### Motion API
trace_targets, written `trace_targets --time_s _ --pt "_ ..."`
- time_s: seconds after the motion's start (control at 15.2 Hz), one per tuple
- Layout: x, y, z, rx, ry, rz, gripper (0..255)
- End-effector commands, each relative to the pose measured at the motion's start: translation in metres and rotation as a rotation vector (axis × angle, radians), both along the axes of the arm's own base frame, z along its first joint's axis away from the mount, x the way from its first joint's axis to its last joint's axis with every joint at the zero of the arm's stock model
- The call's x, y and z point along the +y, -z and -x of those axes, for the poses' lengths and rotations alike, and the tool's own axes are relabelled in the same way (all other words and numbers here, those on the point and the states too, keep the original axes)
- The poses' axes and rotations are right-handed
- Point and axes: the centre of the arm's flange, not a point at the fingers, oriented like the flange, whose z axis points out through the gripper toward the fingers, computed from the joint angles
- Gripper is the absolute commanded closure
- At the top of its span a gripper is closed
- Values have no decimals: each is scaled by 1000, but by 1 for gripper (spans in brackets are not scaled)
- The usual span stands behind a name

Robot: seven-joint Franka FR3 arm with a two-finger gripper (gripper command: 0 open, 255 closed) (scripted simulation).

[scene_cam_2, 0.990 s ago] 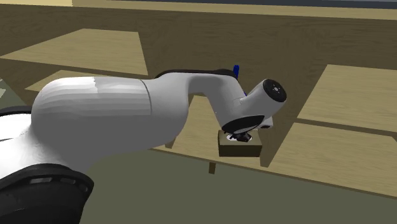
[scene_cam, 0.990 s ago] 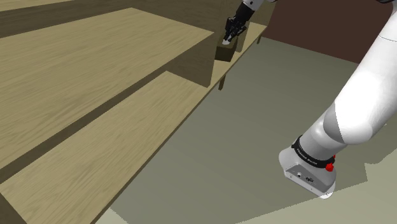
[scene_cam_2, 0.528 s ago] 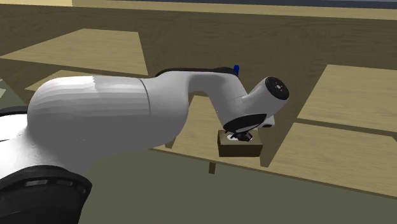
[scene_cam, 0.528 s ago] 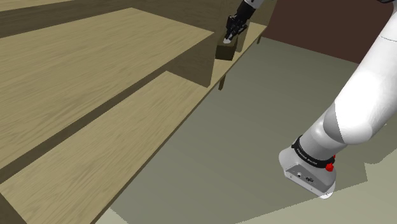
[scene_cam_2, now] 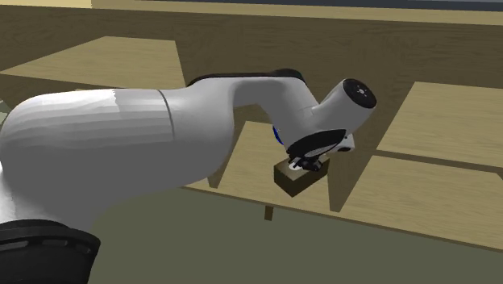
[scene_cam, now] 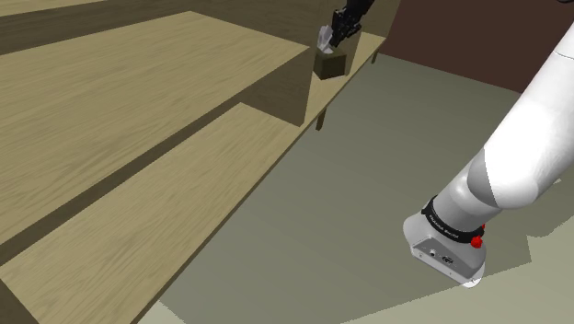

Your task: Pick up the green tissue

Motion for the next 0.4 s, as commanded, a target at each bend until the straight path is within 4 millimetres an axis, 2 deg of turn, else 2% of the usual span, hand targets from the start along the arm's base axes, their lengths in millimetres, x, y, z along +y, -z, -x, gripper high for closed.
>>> trace_targets --time_s 0.0,0.2,0.33 --pt "-1 -11 -1 0 0 0 255" --pt "-1 -27 -1 0 0 0 255" --pt "-1 -28 -1 0 0 0 255"
